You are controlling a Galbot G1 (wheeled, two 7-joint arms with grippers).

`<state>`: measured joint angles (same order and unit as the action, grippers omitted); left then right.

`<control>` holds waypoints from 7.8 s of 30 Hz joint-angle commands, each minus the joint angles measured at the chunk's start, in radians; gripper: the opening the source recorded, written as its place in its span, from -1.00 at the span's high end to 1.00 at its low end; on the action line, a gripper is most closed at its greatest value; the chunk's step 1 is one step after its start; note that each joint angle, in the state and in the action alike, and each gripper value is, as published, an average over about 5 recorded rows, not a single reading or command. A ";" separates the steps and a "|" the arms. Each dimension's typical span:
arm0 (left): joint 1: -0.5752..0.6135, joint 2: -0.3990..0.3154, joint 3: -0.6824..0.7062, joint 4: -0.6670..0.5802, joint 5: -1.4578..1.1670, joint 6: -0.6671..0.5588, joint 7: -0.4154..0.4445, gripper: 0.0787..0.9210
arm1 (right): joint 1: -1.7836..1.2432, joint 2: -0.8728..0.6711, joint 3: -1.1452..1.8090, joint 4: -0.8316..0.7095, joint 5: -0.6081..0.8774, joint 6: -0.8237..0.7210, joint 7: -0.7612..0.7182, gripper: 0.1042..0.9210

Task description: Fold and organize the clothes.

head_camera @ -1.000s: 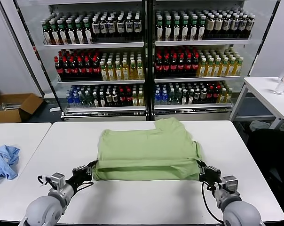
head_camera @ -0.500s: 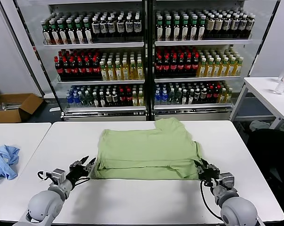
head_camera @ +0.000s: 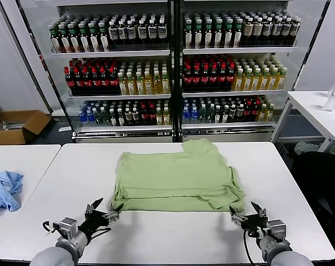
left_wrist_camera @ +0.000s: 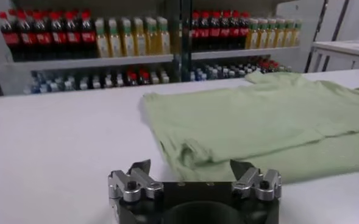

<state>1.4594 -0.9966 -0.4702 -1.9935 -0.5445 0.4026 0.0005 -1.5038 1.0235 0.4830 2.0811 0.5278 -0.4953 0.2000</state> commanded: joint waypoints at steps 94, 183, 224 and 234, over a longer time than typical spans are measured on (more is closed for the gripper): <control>-0.728 0.104 0.265 0.644 -0.115 0.050 0.196 -0.77 | 1.091 0.338 -0.426 -0.960 -0.060 -0.033 0.006 -0.76; -0.004 0.196 -0.189 0.194 -0.066 0.046 0.475 0.99 | -0.098 0.062 0.020 0.190 0.008 -0.068 -0.031 1.00; 0.065 -0.017 0.106 -0.061 -0.194 0.004 -0.511 -0.28 | -0.127 0.130 -0.042 0.209 -0.127 -0.042 0.003 -0.76; 0.056 -0.052 0.127 -0.057 -0.002 0.014 -0.451 0.40 | -0.125 0.133 -0.052 0.205 -0.130 -0.034 0.005 -0.76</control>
<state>1.5123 -1.0158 -0.3759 -2.0454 -0.7157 0.4078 -0.4575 -1.6265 1.1552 0.4370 2.2867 0.4042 -0.5313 0.2047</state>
